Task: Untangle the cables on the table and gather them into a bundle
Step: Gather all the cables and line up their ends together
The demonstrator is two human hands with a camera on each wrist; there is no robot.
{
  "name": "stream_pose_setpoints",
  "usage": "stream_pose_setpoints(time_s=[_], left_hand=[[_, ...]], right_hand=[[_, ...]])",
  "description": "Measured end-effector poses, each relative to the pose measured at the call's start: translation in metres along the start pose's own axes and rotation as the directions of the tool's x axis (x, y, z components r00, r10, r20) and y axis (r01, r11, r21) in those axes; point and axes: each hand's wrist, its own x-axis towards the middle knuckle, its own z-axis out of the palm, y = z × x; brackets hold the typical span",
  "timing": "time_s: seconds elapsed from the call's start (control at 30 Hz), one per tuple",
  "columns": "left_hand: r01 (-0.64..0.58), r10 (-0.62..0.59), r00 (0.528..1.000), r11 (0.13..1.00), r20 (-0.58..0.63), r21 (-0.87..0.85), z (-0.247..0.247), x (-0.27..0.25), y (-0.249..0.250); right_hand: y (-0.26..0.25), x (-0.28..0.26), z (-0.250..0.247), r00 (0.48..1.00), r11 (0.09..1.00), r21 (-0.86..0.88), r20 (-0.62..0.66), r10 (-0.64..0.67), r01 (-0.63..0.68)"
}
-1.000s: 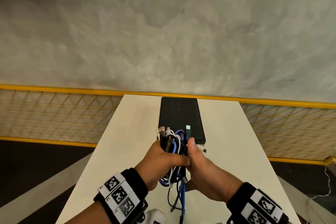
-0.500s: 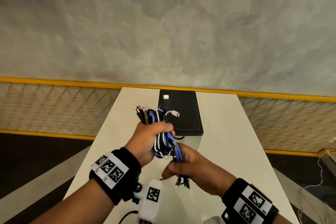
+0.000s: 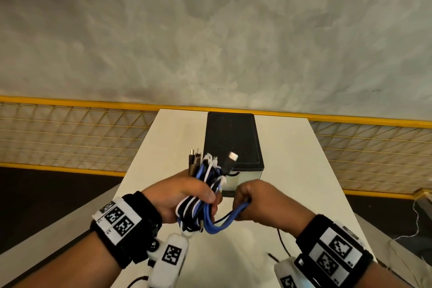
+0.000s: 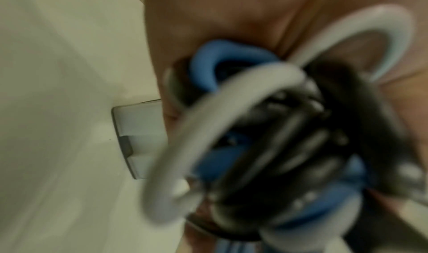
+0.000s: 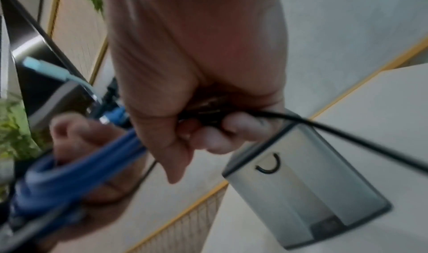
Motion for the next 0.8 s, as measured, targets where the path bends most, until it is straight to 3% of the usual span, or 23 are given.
stream_pose_setpoints(time_s=[0.13,0.3,0.5,0.67,0.8], left_hand=[[0.049,-0.034,0.997,0.977,-0.074,0.205,0.014,0.004,-0.008],[0.019,0.051,0.983,0.925,-0.175,0.381,0.026,0.012,-0.012],[-0.072,0.121,0.986,0.93,-0.116,0.36,0.035,0.015,-0.017],[-0.128,0.205,0.959,0.929,-0.196,0.346,0.031,0.022,-0.024],[-0.139,0.22,0.946,0.939,-0.237,0.315,0.028,0.028,-0.03]], right_hand=[[-0.011,0.003,-0.005,0.996,0.999,0.025,-0.077,-0.04,0.042],[-0.014,-0.002,-0.001,0.986,0.984,0.119,-0.118,-0.116,0.13],[-0.016,-0.001,0.0,0.99,0.976,0.199,-0.124,-0.062,0.086],[-0.011,0.008,-0.003,0.986,0.973,0.229,-0.164,0.02,0.018],[-0.007,0.01,-0.007,0.994,0.961,0.274,-0.111,-0.007,0.037]])
